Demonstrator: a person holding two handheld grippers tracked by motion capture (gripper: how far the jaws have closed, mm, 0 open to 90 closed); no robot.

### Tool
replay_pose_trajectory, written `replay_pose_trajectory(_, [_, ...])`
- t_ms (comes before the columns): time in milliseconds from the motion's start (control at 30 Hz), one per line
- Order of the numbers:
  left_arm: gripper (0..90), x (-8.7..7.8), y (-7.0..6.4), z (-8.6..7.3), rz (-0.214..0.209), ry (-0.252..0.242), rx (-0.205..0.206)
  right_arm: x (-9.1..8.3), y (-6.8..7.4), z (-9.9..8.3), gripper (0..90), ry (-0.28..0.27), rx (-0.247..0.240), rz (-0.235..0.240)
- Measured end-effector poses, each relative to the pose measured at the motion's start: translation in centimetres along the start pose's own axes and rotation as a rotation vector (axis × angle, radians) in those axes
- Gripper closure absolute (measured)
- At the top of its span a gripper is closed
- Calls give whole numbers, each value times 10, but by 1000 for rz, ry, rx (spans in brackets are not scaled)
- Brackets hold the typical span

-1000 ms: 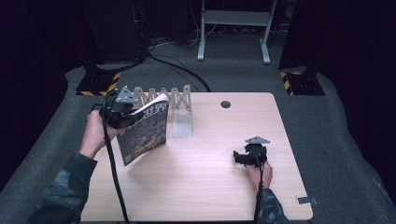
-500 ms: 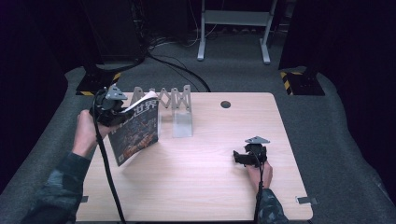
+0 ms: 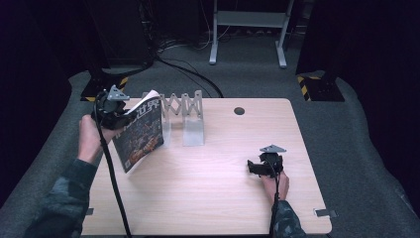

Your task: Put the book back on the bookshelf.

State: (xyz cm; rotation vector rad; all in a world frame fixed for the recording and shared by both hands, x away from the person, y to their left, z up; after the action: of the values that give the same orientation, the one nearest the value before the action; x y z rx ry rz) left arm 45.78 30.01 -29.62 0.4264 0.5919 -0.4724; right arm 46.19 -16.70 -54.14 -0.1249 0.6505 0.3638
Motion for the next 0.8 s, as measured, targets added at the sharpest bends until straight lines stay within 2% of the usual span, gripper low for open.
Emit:
replay_pose_trajectory(267, [822,9,7,3,47,-24,-48,0,0,0,148,1,3,0])
replay_pose_trajectory(400, [822,13,10,4,52,-27,-64,0,0,0,148,0,0,0])
replay_pose_trajectory(467, [823,16,11,4,60,-51,-84,0,0,0,148,0,0,0])
replay_pose_trajectory(800, [823,29,16,10,90,-64,-113,0,0,0,148,0,0,0])
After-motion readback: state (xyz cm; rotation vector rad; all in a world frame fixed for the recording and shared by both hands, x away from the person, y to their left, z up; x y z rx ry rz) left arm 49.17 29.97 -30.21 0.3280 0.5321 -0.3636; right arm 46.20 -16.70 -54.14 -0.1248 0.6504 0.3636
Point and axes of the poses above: each handheld gripper's, and its own axes: x roughly forward along the jaws, z roughly out of its top, y roughly to its left, the point moved 2 cm from there along x, roughly forward along the jaws, and after that the axes turned 4 degrees about -y, right-handed, at the moved point
